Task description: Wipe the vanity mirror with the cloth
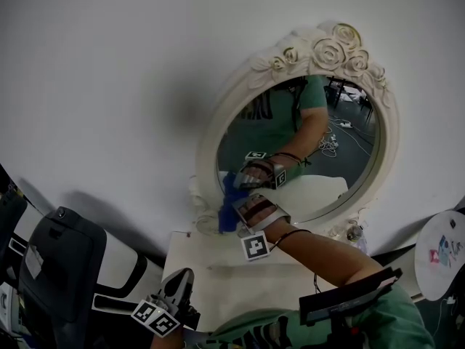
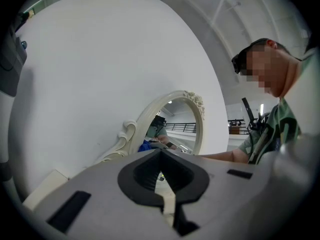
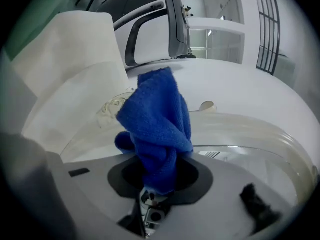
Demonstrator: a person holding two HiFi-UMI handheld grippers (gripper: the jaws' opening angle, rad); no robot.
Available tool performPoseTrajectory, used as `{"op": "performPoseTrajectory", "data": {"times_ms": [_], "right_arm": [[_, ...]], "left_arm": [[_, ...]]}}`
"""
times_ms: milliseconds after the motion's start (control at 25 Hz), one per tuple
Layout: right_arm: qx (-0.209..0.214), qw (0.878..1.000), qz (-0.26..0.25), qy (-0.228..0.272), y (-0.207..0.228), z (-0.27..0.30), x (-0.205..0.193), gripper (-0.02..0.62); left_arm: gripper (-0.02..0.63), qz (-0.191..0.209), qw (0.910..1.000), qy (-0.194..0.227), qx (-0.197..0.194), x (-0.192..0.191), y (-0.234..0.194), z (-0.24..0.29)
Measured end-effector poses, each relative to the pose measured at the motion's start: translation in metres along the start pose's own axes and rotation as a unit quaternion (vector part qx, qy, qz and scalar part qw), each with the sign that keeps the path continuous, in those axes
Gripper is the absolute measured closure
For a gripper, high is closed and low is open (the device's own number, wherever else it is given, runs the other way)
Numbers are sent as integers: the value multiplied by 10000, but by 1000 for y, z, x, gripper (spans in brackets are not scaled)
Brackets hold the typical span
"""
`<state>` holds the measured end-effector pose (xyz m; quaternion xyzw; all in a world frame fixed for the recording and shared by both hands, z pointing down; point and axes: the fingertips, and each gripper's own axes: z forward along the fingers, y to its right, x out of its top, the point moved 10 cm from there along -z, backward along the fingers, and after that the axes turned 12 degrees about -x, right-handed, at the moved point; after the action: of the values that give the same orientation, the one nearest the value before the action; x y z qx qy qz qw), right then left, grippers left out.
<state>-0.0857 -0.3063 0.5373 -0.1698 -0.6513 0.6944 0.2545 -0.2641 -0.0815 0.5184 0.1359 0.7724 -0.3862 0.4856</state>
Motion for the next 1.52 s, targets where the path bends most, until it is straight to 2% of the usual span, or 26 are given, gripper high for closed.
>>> {"op": "performPoseTrajectory", "data": {"times_ms": [200, 320, 600, 760, 920, 1200, 1240, 1320, 1440, 1520], "right_arm": [[145, 9997, 125, -175, -8, -16, -21, 497], [290, 9987, 102, -408, -19, -42, -54, 497], [601, 9886, -246, -1361, -39, -112, -146, 497], [836, 9749, -400, -2025, -46, -145, -192, 497], [1302, 9479, -444, -2875, -52, -168, -227, 497], [1709, 9282, -131, -3302, -48, -167, -229, 499], [1743, 9286, -71, -3275, -46, -165, -224, 499], [1684, 9399, -39, -2970, -42, -158, -206, 499], [1429, 9668, -235, -2105, -44, -135, -164, 499], [1416, 9774, -273, -1543, -51, -116, -130, 499]], "left_arm": [[600, -24, 9999, -62, -97, -2, -1, 7], [600, -17, 9998, -98, -184, -1, -1, 14], [600, -50, 9990, -189, -390, -3, 2, 30], [600, -78, 9987, -229, -458, -5, 3, 36], [600, -100, 9985, -246, -484, -7, 2, 37], [600, -98, 9983, -241, -512, -8, 5, 37], [600, -100, 9984, -237, -501, -8, 5, 36], [600, -103, 9986, -238, -471, -8, 4, 34], [600, -100, 9987, -234, -433, -8, 4, 31], [600, -93, 9989, -215, -395, -8, 5, 28]]}}
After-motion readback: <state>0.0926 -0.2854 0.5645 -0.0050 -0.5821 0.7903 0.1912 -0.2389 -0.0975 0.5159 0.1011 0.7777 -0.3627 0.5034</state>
